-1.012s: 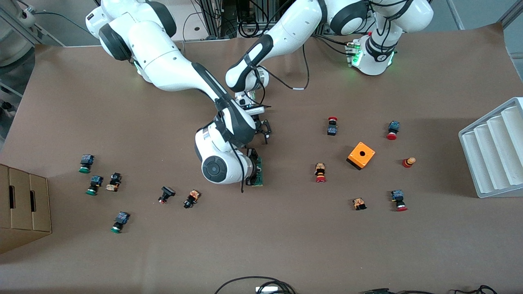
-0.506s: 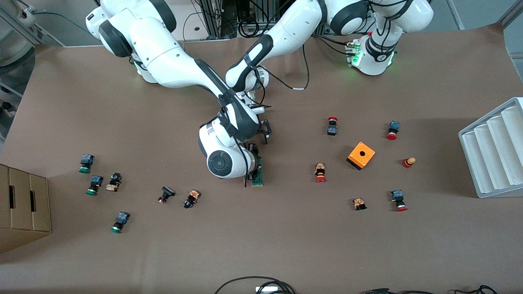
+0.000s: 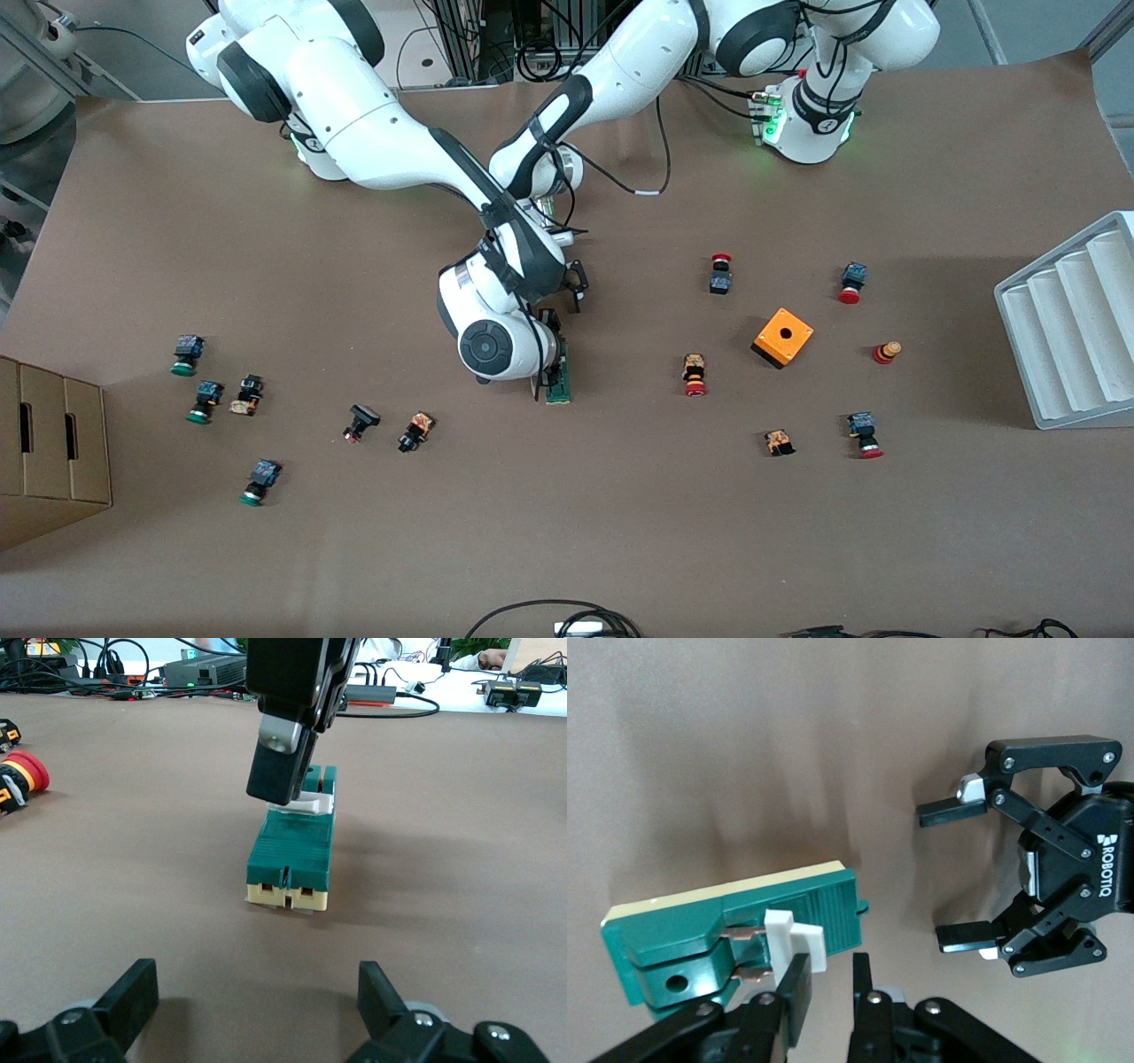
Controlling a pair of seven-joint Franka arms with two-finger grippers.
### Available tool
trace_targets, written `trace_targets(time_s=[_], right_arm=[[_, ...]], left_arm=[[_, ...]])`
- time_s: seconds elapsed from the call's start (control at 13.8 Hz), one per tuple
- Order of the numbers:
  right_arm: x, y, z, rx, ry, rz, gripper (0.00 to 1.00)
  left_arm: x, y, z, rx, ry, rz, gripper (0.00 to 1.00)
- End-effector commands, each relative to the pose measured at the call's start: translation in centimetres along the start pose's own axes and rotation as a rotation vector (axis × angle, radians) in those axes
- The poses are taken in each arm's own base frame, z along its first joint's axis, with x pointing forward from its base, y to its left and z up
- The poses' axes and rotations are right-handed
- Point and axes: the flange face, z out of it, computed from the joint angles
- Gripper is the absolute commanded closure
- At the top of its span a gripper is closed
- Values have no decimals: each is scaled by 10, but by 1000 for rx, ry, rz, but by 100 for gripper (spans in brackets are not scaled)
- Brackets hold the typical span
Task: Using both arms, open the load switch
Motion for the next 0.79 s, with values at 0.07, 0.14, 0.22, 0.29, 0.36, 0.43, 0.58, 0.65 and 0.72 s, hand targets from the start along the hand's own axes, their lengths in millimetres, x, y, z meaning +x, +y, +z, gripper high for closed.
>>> trace_targets(time_s=[0.07, 0.14, 0.22, 0.29, 0.36, 0.43, 0.58, 0.65, 0.72], right_arm=[[6, 3, 8, 20, 32, -9, 72], [7, 3, 10, 18, 34, -8, 72], [7, 3, 11, 19, 36, -9, 72], [7, 3, 13, 21, 39, -10, 72], [7, 3, 14, 25, 40, -12, 72], [7, 3, 14, 26, 39, -12, 72], [7, 2, 7, 31, 34, -11, 66], [7, 0, 0, 36, 25, -7, 47], [7, 0, -12, 41, 14, -5, 27]], left_arm=[[-34, -8, 5, 6, -41, 0, 0], [-34, -7, 4, 5, -43, 0, 0], [-34, -7, 5, 6, -42, 2, 0], [-34, -8, 5, 6, -41, 2, 0], [-34, -8, 6, 8, -41, 1, 0], [-34, -8, 5, 6, -41, 2, 0], [-34, -8, 5, 6, -41, 2, 0], [-34, -8, 5, 6, -41, 2, 0], [-34, -8, 5, 6, -41, 2, 0]])
